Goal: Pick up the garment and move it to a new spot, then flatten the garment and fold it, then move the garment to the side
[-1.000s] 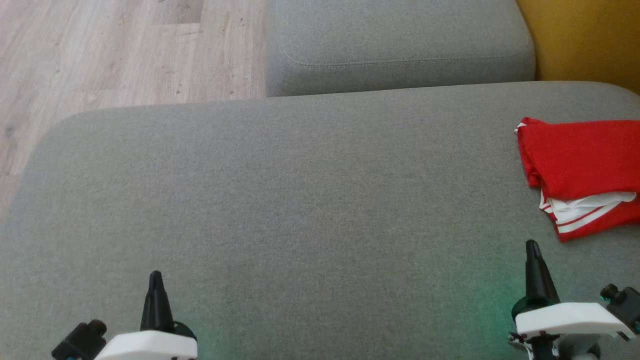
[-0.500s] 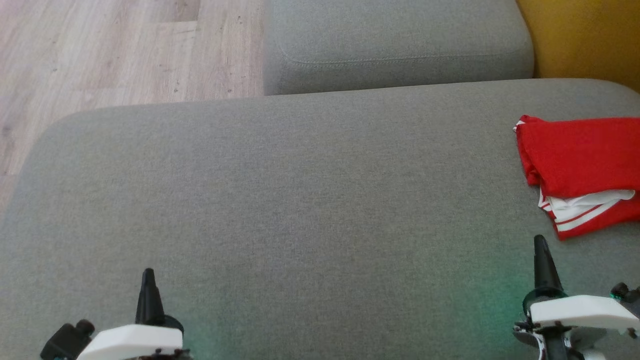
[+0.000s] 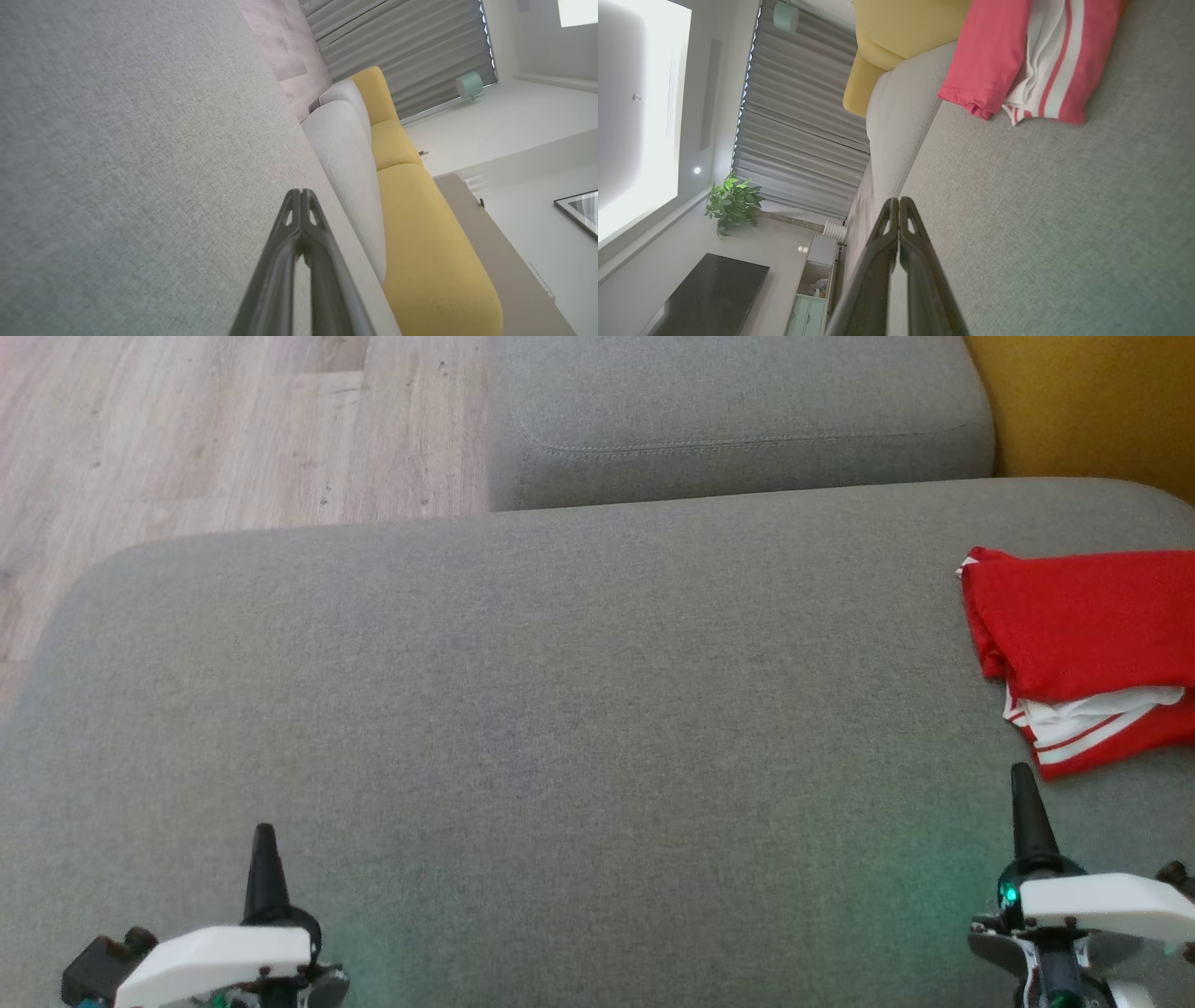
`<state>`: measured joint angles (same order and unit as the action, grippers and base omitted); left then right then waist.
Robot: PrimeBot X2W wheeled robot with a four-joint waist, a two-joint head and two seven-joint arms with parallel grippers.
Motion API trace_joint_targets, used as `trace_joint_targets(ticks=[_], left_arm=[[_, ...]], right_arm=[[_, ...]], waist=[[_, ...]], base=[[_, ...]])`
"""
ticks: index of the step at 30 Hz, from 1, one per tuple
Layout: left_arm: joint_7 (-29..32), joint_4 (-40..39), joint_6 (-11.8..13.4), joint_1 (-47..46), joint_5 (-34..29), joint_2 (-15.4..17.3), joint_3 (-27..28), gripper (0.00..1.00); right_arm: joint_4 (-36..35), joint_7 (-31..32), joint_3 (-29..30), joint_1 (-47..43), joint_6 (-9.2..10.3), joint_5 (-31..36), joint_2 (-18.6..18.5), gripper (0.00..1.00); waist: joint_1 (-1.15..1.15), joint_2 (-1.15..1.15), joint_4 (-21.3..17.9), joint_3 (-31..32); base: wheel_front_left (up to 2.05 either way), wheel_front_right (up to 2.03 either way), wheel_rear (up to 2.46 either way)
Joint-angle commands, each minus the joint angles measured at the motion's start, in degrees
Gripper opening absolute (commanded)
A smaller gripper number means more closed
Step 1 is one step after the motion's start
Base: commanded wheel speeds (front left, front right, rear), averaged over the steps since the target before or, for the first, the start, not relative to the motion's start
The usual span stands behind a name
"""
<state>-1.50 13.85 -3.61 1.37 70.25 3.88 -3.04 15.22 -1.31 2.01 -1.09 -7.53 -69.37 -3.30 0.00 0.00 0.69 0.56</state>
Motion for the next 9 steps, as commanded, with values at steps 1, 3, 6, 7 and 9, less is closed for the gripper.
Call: trace_joint_targets(ticks=[1,3,6,7,9], left_arm=[[0.3,-1.4,-0.5,-3.4,1.8,0.8,2.2,0.0],[0.7,-1.3,-0.7,-3.6,3.1,0.8,2.5,0.0],[1.2,-1.2,-1.0,-4.0,5.1,0.8,2.9,0.0],[1.4,-1.1,-1.1,-4.1,5.8,0.8,3.1,0.0],[1.5,-1.1,-1.2,-4.2,6.4,0.8,3.2,0.0]], right_arm=[[-1.7,0.6,-0.6,3.5,0.03,-1.9,-1.1,0.0],[-1.7,0.9,-0.4,3.7,0.03,-3.3,-1.1,0.0],[-1.6,1.4,-0.1,4.1,0.03,-5.3,-1.1,0.0],[-1.6,1.6,0.0,4.2,0.03,-6.0,-1.1,0.0],[-1.6,1.7,0.1,4.3,0.03,-6.6,-1.1,0.0]], waist=[[0.0,0.0,0.0,0.0],[0.0,0.0,-0.1,-0.1],[0.0,0.0,-0.1,-0.1],[0.0,0.0,-0.1,-0.2],[0.0,0.0,-0.2,-0.2]], base=[[0.0,0.0,0.0],[0.0,0.0,0.0],[0.0,0.0,0.0],[0.0,0.0,0.0],[0.0,0.0,0.0]])
